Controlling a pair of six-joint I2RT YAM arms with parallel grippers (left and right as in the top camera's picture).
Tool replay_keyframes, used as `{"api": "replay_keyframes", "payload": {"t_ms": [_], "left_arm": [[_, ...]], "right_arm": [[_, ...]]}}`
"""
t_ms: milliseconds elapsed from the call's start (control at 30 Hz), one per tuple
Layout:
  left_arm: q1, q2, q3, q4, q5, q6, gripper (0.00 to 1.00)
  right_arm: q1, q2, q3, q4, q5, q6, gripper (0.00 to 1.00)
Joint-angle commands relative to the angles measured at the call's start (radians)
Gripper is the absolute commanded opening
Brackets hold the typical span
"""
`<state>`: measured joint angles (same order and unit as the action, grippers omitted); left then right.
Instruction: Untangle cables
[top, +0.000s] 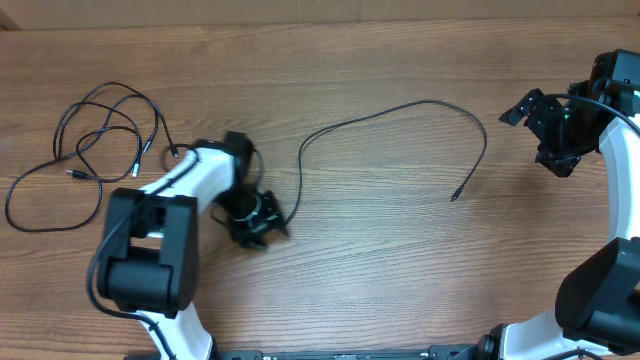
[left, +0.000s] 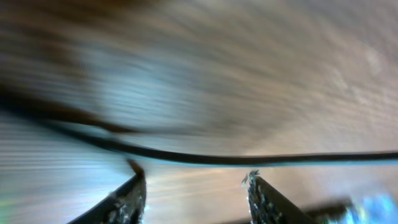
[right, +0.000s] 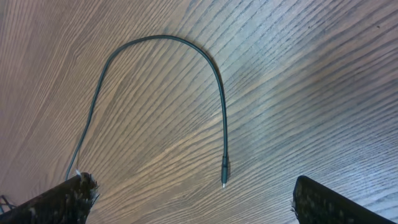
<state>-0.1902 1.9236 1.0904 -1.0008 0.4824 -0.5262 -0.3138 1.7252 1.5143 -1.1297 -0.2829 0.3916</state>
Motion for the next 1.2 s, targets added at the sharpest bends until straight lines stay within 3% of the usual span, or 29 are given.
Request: {"api": "replay_keyframes", "payload": {"t_ms": [0, 100, 200, 467, 667, 767, 833, 933, 1167], "left_arm": [[-0.111, 0.051, -0.031, 0.099, 0.283, 0.005, 0.62], [-0.214, 0.051, -0.025, 0.251, 0.466, -0.04, 0.64], [-0.273, 0.049, 0.047, 0.256, 0.465, -0.026, 0.61], [-0.294, -0.016, 0.389, -0.042, 0.153, 0.16, 0.57], [-0.294, -0.016, 0.489, -0.146, -0.241, 0.251, 0.54], [-0.294, -0.014, 0.482, -0.167, -0.529, 0.257, 0.45], [-0.294, -0.014, 0.477, -0.17, -0.616, 0.257, 0.34], [-0.288, -0.014, 0.446, -0.152, -0.707, 0.257, 0.06], [-0.273, -0.014, 0.266, 0.066, -0.711, 0.26, 0.04]], "right_arm": [[-0.003, -0.012, -0.005, 0.002, 0.005, -0.007, 1.0], [-0.003, -0.012, -0.005, 0.002, 0.005, -0.007, 1.0], [-0.003, -0.012, -0.005, 0.002, 0.005, -0.007, 1.0], [-0.003, -0.012, -0.005, 0.002, 0.005, -0.007, 1.0], [-0.003, -0.012, -0.005, 0.002, 0.005, -0.007, 1.0], [-0.003, -0.012, -0.005, 0.002, 0.006, -0.007, 1.0], [-0.003, -0.012, -0.005, 0.002, 0.006, -0.007, 1.0], [-0.003, -0.012, -0.005, 0.002, 0.005, -0.007, 1.0], [-0.003, -0.012, -0.005, 0.002, 0.005, -0.007, 1.0]]}}
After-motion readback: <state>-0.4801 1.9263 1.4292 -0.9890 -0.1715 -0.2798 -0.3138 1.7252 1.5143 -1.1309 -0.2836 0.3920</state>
